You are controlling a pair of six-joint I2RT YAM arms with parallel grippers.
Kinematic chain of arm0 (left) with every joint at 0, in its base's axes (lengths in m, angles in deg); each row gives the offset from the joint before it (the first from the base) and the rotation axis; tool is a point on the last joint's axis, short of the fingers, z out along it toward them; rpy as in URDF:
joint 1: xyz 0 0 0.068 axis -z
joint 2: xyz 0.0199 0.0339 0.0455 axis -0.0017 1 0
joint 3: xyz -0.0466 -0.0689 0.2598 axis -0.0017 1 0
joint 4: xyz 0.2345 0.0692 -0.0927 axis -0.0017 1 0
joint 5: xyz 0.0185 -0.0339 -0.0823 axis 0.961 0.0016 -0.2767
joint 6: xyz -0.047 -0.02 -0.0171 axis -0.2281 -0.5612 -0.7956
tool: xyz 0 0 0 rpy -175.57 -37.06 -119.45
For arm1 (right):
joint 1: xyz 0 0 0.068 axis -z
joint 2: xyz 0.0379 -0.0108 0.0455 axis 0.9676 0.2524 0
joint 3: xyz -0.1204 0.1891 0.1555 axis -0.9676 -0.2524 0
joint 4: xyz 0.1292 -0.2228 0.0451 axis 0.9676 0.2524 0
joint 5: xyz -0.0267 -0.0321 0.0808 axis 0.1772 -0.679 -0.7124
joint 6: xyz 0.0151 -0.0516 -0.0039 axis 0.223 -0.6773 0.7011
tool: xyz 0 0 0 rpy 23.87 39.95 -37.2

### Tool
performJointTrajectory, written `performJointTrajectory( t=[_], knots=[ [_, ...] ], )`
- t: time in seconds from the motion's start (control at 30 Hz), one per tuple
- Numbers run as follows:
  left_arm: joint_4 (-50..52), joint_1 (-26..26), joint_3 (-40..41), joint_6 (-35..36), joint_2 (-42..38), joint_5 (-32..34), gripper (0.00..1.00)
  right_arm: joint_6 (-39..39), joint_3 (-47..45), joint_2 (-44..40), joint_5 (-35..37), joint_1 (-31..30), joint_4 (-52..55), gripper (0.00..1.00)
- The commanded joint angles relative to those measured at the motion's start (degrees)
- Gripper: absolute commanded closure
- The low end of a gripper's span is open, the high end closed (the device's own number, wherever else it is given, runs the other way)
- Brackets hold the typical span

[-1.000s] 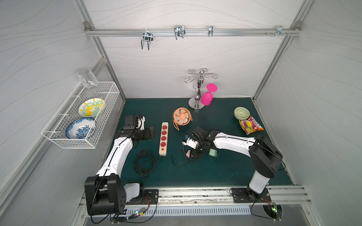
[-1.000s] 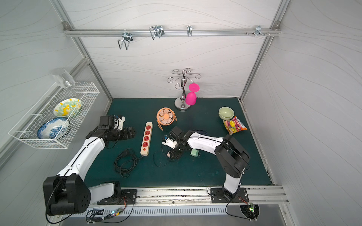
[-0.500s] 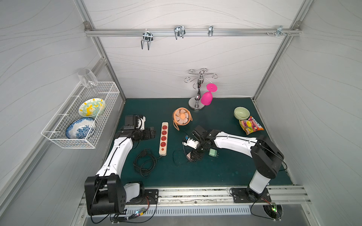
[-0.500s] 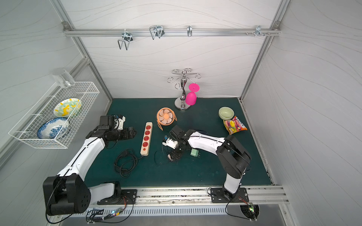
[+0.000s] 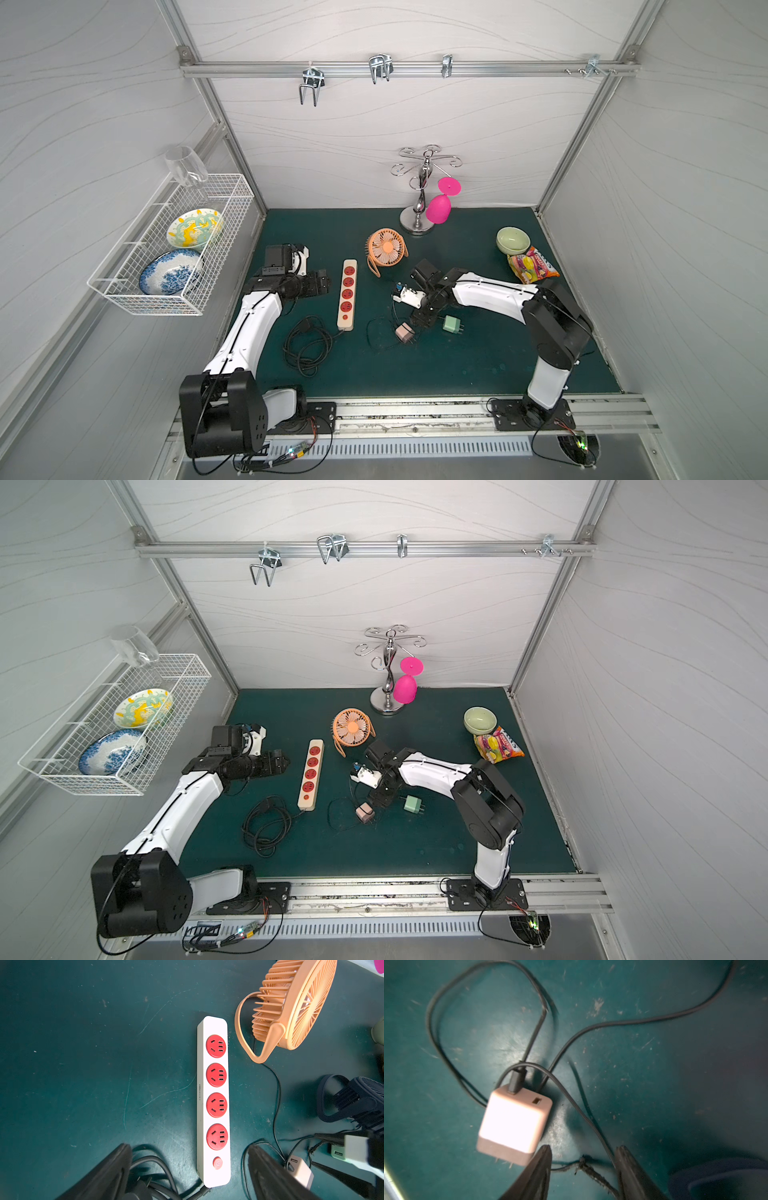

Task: Plug the desk fan into the power strip
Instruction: Adjust the power cord at the center of the board.

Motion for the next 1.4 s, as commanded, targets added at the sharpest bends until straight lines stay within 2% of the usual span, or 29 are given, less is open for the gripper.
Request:
performJointTrajectory(
  t=[0.0,0.27,0.37,0.5,0.6,0.7,0.87,1.03,1.37],
  knots=[
    [-1.9,-0.3,-0.1,0.2,-0.6,0.1,0.08,-1.9,0.8,1.7,2.0,-0.6,-2.2,0.47],
    [-1.8,-0.3,-0.3,-0.1,-0.3,0.2,0.08,-3.3,0.3,4.9,2.7,-2.2,-6.3,0.51],
    [-0.8,-0.3,-1.1,-0.2,-0.3,-0.8,0.08,-3.3,1.0,6.5,2.0,-2.2,-6.6,0.56],
    [-1.7,-0.3,-0.4,-0.2,-0.2,0.1,0.08,-3.2,1.6,6.7,0.0,-2.0,-6.7,0.87],
    [-1.3,-0.3,-0.5,-0.5,-0.3,-1.0,0.08,-4.5,1.4,4.8,-0.7,-1.9,-5.6,1.0],
    [-1.3,-0.4,-0.6,0.0,-0.2,0.5,0.08,-5.7,-0.2,0.6,-1.9,-2.0,-6.2,1.0],
    [-1.1,-0.4,-0.6,-0.4,-0.4,-0.9,0.08,-8.6,-2.9,-6.5,-0.8,-2.3,-5.5,1.0],
    [-2.3,-0.3,0.4,-0.3,-0.6,-0.4,0.08,-11.9,-6.6,-12.9,-3.3,-2.9,-4.2,1.0],
    [-2.0,-0.4,0.1,-0.4,-0.2,-0.9,0.08,-15.0,-10.1,-15.6,2.9,-5.5,4.2,1.0]
  ],
)
